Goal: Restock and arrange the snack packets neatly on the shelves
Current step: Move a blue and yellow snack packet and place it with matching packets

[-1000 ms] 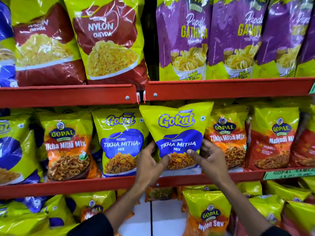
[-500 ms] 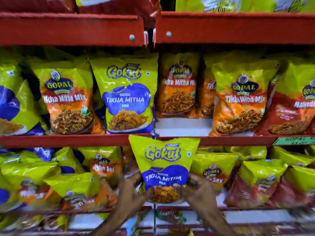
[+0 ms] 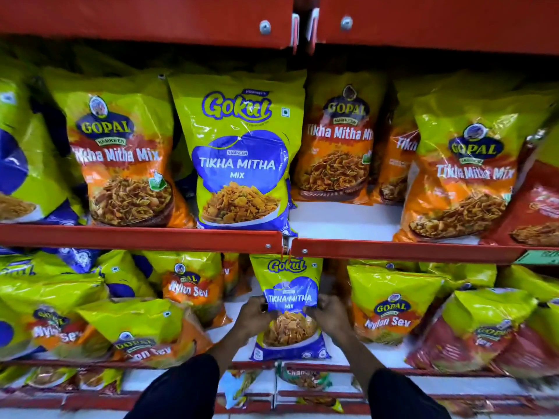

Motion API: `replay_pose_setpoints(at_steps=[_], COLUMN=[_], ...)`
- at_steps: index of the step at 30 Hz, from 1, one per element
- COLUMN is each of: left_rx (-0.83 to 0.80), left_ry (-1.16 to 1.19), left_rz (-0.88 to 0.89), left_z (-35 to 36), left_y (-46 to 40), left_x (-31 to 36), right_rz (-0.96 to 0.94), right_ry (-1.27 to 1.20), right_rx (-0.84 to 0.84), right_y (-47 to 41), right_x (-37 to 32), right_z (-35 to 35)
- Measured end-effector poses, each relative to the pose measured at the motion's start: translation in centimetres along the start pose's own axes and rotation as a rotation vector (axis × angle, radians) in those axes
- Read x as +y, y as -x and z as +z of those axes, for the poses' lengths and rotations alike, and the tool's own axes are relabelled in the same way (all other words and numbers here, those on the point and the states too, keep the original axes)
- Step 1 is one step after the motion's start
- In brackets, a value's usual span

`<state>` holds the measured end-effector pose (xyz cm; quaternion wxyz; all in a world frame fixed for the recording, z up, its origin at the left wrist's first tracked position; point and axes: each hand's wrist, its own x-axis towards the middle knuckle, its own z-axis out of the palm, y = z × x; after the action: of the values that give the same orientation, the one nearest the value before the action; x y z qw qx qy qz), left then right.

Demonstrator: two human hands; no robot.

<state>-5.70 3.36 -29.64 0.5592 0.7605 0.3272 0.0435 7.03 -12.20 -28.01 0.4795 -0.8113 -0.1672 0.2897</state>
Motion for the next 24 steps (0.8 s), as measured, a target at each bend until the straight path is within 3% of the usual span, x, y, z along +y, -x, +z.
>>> replay_pose_setpoints(at_steps=[4,9,13,16,19,21,24], left_rx=[-0.008,0.066,0.350,0.561,0.742,0.856,0.970], left_ry=[-0.129,-0.570,-0.830,-0.867,-0.840,-0.736,-0.488], left_rz=[0.019,0.317,0.589,0.780,0.826,0.761,0.615], left_z=[0.0,-3.2,-7.8,-11.9,-16.3,-19.6,-23.7], left_y=[0.8,5.9,10.5,12.9,13.7,13.9,13.3], left_x=[1.1,2.9,5.5,8.2,10.4,11.4,12.6], right_rz=[0.014,-0.280,-0.780,-1.109,-1.297,-1.277,-1.009], right_ry=[0.041,0.477,0.689,0.686,0.593,0.456,0.303], right_rx=[0.009,0.189,0.424,0.459,0.453,0.400,0.191], right_y=[0.2,4.9,8.5,9.8,10.3,10.5,10.5], right_x=[-1.2,-3.8,-8.5,-14.1,-19.5,-22.8,-26.9], right_z=[0.1,-1.0,-1.4,-0.5,2.2,5.0,9.0])
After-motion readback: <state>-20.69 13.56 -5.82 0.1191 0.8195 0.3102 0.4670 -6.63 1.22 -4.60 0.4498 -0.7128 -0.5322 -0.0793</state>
